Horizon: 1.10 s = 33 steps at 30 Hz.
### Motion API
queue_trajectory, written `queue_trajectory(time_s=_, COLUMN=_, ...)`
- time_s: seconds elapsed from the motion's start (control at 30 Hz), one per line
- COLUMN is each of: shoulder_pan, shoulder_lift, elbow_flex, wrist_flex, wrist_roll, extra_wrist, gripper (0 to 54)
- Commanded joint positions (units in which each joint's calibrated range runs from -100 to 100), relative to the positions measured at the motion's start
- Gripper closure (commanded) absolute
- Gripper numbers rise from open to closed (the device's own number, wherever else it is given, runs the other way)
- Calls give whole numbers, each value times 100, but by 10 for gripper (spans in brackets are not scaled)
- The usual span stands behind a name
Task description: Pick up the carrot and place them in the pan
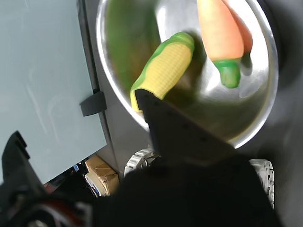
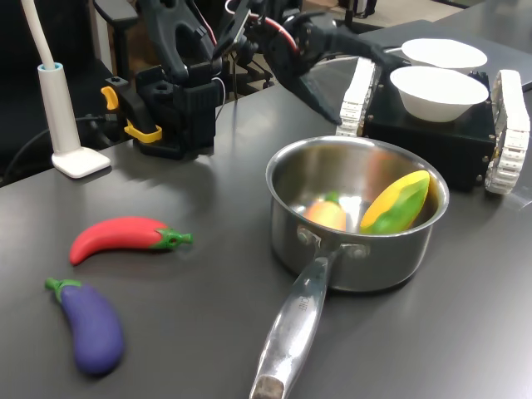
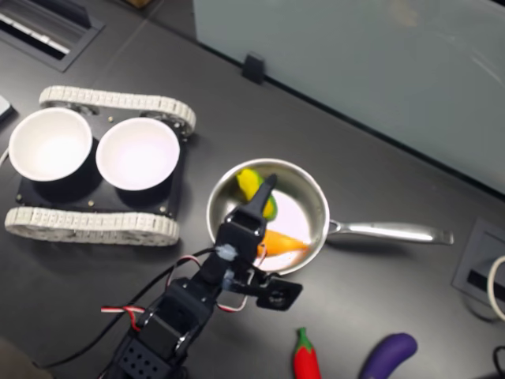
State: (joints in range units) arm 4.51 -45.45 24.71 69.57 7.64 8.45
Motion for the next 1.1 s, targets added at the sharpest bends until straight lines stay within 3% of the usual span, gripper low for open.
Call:
queue_trajectory(time_s=0.0, shoulder_pan=-73, shoulder_lift=-486, elbow_flex=-31, wrist_flex=32, wrist_roll=73, extra_wrist=38, gripper=110)
queue_trajectory(time_s=0.27, shoulder_pan=-27, shoulder_lift=-1262, elbow_flex=169, wrist_flex=-360, wrist_roll=122, extra_wrist=38, gripper=150)
queue_trajectory(time_s=0.43, shoulder_pan=54, shoulder_lift=-1903, elbow_flex=-22, wrist_flex=-531, wrist_roll=-117, extra_wrist=38, gripper=333)
queue_trajectory(time_s=0.63, shoulder_pan=-176, shoulder_lift=-2435, elbow_flex=-385, wrist_flex=-505, wrist_roll=-249, extra_wrist=29, gripper=495)
queue_trajectory(time_s=0.77, shoulder_pan=-417, shoulder_lift=-2755, elbow_flex=-503, wrist_flex=-292, wrist_roll=-274, extra_wrist=21, gripper=533)
queue_trajectory(time_s=0.9, shoulder_pan=-726, shoulder_lift=-3177, elbow_flex=-494, wrist_flex=58, wrist_roll=-327, extra_wrist=4, gripper=535)
queue_trajectory(time_s=1.07, shoulder_pan=-829, shoulder_lift=-3464, elbow_flex=-585, wrist_flex=604, wrist_roll=-381, extra_wrist=-240, gripper=535)
